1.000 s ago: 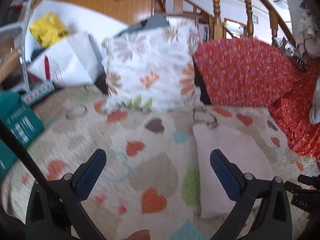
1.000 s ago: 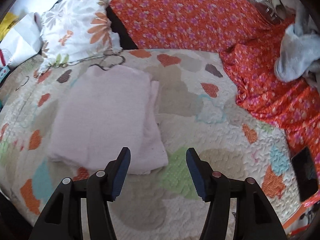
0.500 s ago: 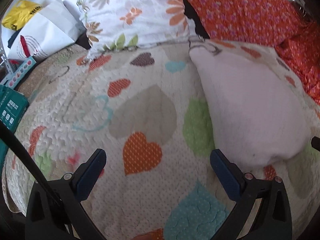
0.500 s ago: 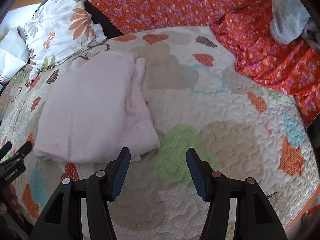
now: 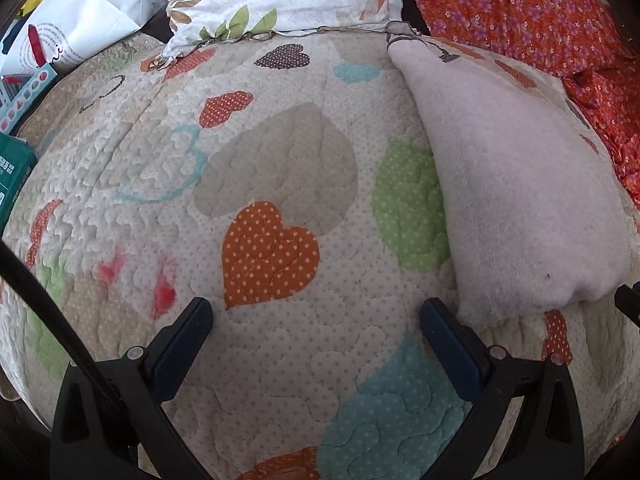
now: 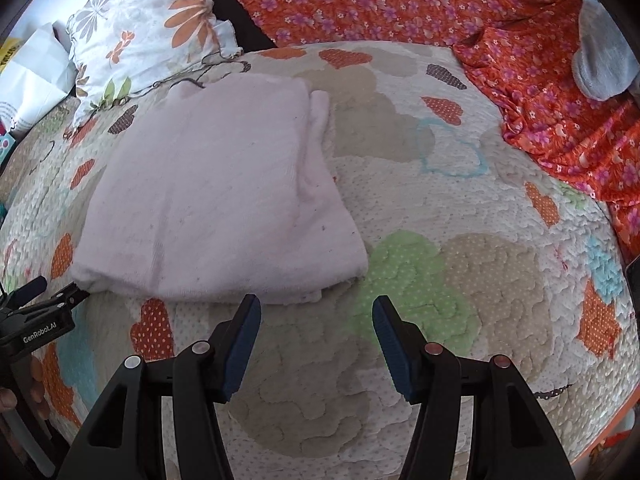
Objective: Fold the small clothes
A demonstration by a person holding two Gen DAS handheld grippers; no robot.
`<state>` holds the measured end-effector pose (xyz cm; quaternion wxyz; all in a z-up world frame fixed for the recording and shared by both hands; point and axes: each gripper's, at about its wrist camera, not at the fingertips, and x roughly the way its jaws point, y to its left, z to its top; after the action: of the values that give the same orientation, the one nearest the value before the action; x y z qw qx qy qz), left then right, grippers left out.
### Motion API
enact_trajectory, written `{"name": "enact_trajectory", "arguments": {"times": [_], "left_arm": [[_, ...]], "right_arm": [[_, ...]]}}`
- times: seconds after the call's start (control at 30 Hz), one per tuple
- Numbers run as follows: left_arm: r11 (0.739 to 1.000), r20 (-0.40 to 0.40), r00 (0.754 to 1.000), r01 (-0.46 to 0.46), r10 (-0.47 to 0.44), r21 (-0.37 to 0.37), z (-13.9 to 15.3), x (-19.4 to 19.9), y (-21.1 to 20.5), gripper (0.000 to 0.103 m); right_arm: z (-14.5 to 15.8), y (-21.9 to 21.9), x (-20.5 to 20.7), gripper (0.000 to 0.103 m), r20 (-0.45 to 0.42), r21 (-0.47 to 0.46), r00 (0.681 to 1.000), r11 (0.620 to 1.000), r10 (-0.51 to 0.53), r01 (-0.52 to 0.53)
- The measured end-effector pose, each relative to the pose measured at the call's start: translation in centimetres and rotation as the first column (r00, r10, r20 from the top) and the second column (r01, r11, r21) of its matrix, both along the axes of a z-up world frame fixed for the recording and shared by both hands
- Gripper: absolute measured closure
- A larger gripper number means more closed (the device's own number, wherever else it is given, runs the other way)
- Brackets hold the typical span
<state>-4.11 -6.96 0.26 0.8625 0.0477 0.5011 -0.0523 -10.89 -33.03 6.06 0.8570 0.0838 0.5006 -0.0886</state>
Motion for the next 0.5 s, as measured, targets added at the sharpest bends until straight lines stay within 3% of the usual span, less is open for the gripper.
{"name": "enact_trajectory", "arguments": {"times": [0.5], "left_arm": [[0.999,0.013,1.0,-0.019,0.02,-0.047,-0.4,-0.05,0.54,0.0]], "right_arm": [[-0.31,0.6,-0.08,0.04,-0.01,-0.009,1.0,1.0,0.019,-0.019]]}}
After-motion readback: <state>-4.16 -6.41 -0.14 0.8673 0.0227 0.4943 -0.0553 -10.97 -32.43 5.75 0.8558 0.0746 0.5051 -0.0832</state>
